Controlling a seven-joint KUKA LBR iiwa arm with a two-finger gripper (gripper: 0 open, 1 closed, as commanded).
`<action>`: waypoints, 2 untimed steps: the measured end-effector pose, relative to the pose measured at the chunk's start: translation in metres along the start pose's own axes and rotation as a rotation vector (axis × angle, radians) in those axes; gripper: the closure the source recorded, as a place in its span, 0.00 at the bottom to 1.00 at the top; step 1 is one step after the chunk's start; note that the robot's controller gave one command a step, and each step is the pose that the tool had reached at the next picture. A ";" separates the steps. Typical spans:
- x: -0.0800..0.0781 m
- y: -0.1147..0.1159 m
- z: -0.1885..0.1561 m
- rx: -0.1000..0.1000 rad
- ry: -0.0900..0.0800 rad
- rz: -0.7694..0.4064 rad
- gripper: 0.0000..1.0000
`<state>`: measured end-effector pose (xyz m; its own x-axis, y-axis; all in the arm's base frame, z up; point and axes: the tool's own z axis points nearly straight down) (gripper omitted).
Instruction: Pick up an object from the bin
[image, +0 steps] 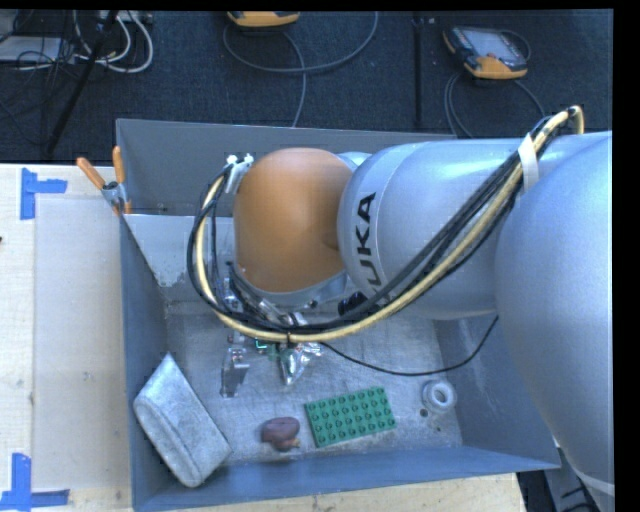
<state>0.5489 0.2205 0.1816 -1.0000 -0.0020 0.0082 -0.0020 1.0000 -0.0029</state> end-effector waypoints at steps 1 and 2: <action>0.052 -0.054 0.061 0.003 0.004 -0.031 0.00; 0.070 -0.081 0.109 -0.006 -0.025 -0.207 0.00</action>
Offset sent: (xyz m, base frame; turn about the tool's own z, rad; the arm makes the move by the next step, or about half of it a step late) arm -0.0483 -0.0512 -0.0553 -0.0338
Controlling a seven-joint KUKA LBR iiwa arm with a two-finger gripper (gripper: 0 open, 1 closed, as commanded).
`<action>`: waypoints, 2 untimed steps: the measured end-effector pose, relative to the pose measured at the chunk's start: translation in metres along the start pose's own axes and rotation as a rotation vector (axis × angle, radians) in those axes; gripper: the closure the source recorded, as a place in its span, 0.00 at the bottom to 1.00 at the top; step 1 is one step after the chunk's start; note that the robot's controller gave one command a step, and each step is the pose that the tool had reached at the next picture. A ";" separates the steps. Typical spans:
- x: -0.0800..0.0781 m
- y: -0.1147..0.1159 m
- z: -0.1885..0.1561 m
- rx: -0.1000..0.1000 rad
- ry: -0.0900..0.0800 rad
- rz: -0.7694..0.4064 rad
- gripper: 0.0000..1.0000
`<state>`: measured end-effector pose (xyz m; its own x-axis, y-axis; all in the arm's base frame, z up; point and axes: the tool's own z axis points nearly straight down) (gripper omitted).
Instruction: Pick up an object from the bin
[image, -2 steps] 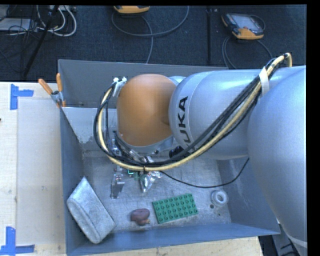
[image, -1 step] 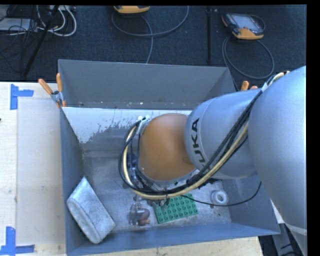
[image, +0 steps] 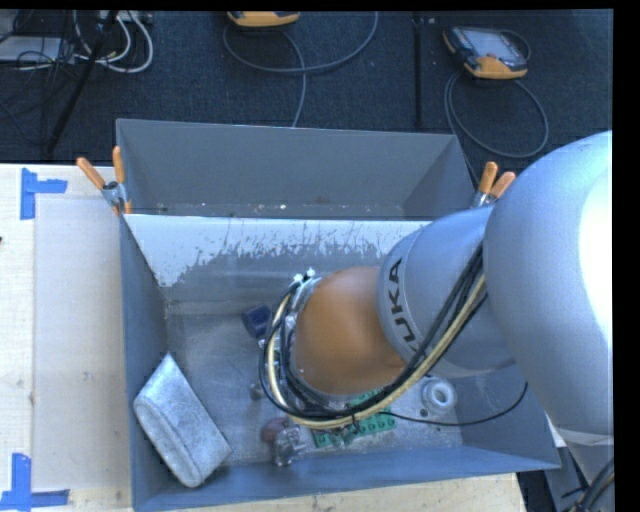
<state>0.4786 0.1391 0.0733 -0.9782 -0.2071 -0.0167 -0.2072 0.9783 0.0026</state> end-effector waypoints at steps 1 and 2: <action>0.000 0.001 -0.001 -0.001 0.002 0.001 1.00; 0.009 -0.062 -0.114 0.002 0.013 -0.327 1.00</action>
Offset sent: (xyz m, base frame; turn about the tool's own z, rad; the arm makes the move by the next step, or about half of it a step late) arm 0.0000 0.0000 0.0000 0.0000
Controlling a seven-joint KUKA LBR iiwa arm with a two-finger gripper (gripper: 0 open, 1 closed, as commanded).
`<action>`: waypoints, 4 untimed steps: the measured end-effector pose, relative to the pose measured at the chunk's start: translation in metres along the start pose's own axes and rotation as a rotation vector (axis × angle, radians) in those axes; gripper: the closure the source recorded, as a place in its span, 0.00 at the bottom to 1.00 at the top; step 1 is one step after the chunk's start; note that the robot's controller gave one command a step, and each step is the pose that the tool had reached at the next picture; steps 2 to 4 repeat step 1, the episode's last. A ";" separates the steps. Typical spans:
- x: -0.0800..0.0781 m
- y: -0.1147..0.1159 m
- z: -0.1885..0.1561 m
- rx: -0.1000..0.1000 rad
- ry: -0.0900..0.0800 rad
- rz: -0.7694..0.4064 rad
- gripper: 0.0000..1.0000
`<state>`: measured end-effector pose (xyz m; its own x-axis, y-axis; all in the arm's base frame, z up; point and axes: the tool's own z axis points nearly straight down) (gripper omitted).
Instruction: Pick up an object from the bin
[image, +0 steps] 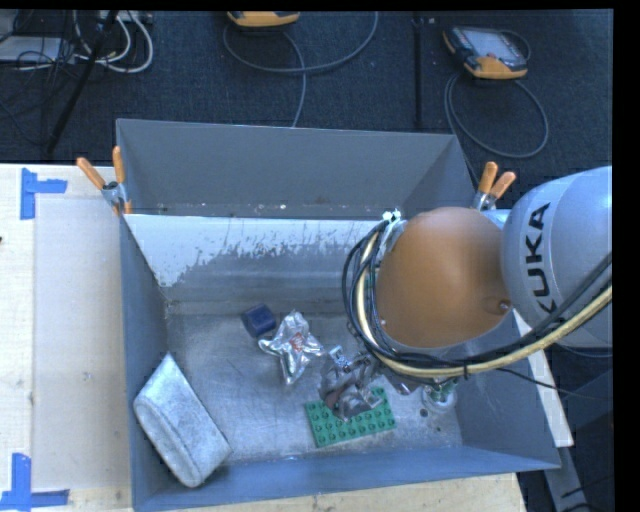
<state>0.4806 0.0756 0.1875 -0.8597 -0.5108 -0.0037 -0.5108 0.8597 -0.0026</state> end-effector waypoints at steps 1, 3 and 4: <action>0.035 -0.045 -0.106 0.000 0.000 -0.324 1.00; 0.035 -0.045 -0.106 0.000 0.000 -0.324 1.00; 0.035 -0.045 -0.106 0.000 0.000 -0.324 1.00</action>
Offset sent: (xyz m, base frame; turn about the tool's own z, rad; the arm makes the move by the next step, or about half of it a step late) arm -0.0085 -0.0558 0.1043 -0.3272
